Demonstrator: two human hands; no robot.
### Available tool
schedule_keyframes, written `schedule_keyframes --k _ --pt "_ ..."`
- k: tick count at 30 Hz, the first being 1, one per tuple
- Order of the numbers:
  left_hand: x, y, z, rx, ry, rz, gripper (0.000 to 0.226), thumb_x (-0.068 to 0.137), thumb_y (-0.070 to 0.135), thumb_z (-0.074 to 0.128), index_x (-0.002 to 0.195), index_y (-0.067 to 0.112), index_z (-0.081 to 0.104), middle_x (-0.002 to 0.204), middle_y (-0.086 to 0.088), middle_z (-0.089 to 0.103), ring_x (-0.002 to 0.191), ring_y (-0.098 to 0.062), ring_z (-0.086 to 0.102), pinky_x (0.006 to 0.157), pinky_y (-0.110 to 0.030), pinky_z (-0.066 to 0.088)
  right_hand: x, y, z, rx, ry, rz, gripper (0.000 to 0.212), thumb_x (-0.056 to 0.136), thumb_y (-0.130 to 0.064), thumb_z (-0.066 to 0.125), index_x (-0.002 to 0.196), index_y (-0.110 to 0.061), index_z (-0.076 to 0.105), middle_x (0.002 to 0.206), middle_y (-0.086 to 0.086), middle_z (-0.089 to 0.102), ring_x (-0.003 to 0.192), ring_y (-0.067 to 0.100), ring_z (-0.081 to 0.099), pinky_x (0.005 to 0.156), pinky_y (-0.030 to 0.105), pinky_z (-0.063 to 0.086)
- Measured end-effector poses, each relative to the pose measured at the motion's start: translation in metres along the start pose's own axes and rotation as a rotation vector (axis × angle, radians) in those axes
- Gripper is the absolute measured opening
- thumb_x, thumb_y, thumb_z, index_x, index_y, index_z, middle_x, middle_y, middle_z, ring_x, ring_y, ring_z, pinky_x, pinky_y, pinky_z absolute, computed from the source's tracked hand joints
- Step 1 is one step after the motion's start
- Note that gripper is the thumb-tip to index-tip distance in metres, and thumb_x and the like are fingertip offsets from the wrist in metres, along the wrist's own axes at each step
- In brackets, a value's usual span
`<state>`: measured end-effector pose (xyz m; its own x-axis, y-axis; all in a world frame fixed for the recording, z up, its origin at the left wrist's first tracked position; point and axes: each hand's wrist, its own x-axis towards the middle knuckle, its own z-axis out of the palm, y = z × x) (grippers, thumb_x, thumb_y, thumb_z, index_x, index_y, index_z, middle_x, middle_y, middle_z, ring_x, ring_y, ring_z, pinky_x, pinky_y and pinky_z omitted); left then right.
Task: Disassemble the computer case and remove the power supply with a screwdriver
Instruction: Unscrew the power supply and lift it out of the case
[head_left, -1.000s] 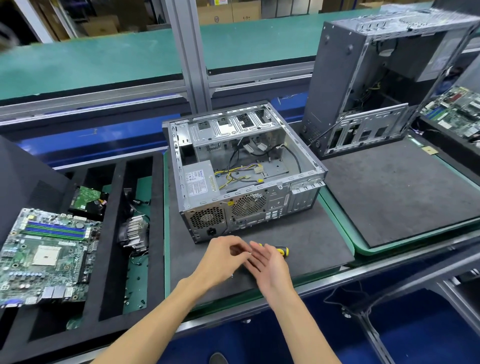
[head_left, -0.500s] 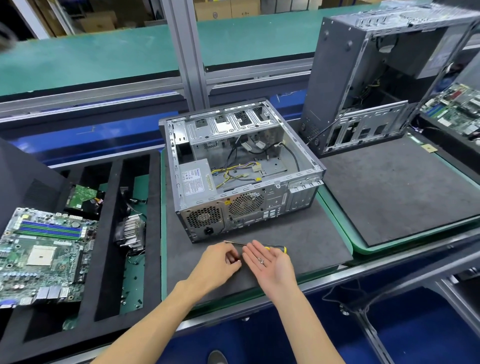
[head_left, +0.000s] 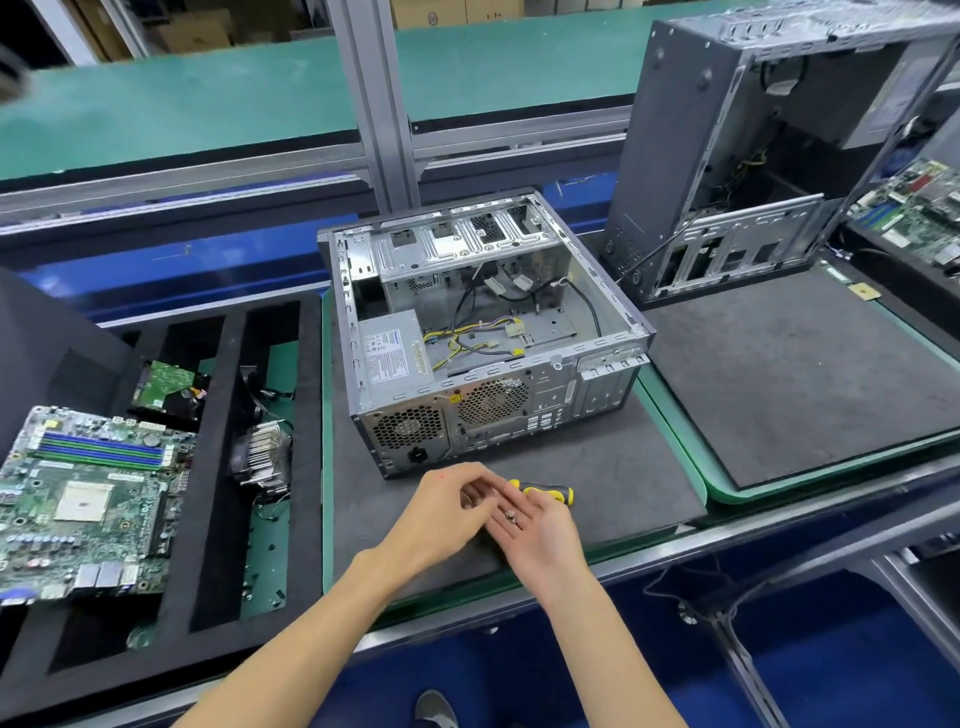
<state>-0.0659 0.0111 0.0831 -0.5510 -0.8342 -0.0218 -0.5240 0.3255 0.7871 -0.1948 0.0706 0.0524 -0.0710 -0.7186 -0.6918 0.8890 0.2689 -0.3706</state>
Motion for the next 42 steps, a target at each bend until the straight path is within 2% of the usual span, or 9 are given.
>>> schedule_keyframes --k 3,6,12,20,24,27,32,38,42 --pt "-0.004 -0.014 -0.006 0.068 0.03 -0.091 0.01 0.082 0.014 0.068 0.08 0.024 0.068 0.071 0.008 0.067 0.067 -0.007 0.059 0.066 -0.016 0.046 0.001 -0.002 0.0 0.043 -0.011 0.013 0.037 0.109 -0.018 0.036 0.113 0.006 0.064 0.104 0.022 0.075 0.105 0.035 0.069 0.082 0.041 0.057" --pt "-0.014 -0.031 -0.007 0.215 -0.137 -0.188 0.011 0.079 0.027 0.071 0.079 0.027 0.06 0.066 0.009 0.064 0.062 -0.004 0.057 0.063 -0.021 0.047 0.001 -0.003 0.0 0.077 -0.024 0.034 0.038 0.109 -0.018 0.035 0.111 0.008 0.064 0.103 0.023 0.075 0.104 0.036 0.068 0.082 0.043 0.056" --pt "-0.017 -0.035 -0.002 0.386 -0.181 -0.181 0.007 0.081 0.019 0.061 0.079 0.026 0.062 0.073 0.013 0.063 0.072 -0.007 0.06 0.072 -0.027 0.052 -0.001 0.002 0.002 0.064 -0.015 0.039 0.041 0.11 -0.022 0.036 0.11 0.008 0.065 0.103 0.023 0.075 0.106 0.036 0.068 0.081 0.042 0.055" --pt "-0.014 -0.007 0.001 0.05 -0.041 -0.073 0.012 0.08 0.018 0.064 0.088 0.027 0.064 0.079 0.012 0.067 0.074 -0.006 0.061 0.068 -0.02 0.051 -0.003 0.008 0.001 0.021 -0.031 0.029 0.042 0.109 -0.022 0.034 0.118 0.005 0.064 0.113 0.022 0.073 0.105 0.033 0.072 0.087 0.042 0.055" --pt "-0.018 0.0 0.0 -0.04 0.102 -0.173 0.013 0.089 0.017 0.062 0.093 0.029 0.066 0.079 0.009 0.068 0.072 -0.006 0.06 0.064 -0.017 0.05 -0.004 0.01 0.003 0.032 -0.049 0.046 0.042 0.109 -0.022 0.033 0.119 0.007 0.063 0.114 0.025 0.072 0.11 0.037 0.069 0.091 0.044 0.054" --pt "-0.026 -0.001 -0.005 -0.309 0.269 -0.461 0.01 0.099 0.018 0.053 0.096 0.018 0.062 0.085 -0.004 0.068 0.072 -0.011 0.061 0.066 -0.023 0.051 -0.003 0.012 0.01 0.026 -0.038 0.017 0.041 0.11 -0.023 0.035 0.116 0.007 0.063 0.108 0.023 0.074 0.108 0.036 0.068 0.086 0.043 0.055" --pt "-0.038 -0.004 -0.017 -1.242 0.216 -0.891 0.034 0.106 0.025 0.04 0.117 -0.001 0.059 0.115 -0.025 0.067 0.1 -0.03 0.067 0.078 -0.04 0.057 -0.012 0.033 0.046 -0.134 -0.146 -0.071 0.048 0.11 -0.028 0.032 0.115 0.005 0.067 0.112 0.022 0.074 0.107 0.031 0.072 0.094 0.04 0.053" --pt "-0.05 -0.02 -0.048 -1.659 0.319 -0.863 0.033 0.105 0.019 0.039 0.114 -0.003 0.062 0.089 -0.017 0.07 0.089 -0.026 0.066 0.08 -0.037 0.055 -0.029 0.079 0.093 -0.569 -0.223 -0.319 0.055 0.109 -0.028 0.031 0.094 -0.015 0.082 0.101 0.007 0.079 0.102 0.015 0.073 0.095 0.032 0.049" --pt "-0.065 -0.036 -0.073 -1.812 0.427 -0.804 0.033 0.105 0.014 0.034 0.086 0.004 0.059 0.063 -0.011 0.064 0.049 -0.021 0.064 0.043 -0.028 0.051 -0.033 0.102 0.116 -0.769 -0.336 -0.345 0.054 0.109 -0.029 0.028 0.097 -0.024 0.081 0.103 0.0 0.079 0.106 0.011 0.071 0.095 0.03 0.047"
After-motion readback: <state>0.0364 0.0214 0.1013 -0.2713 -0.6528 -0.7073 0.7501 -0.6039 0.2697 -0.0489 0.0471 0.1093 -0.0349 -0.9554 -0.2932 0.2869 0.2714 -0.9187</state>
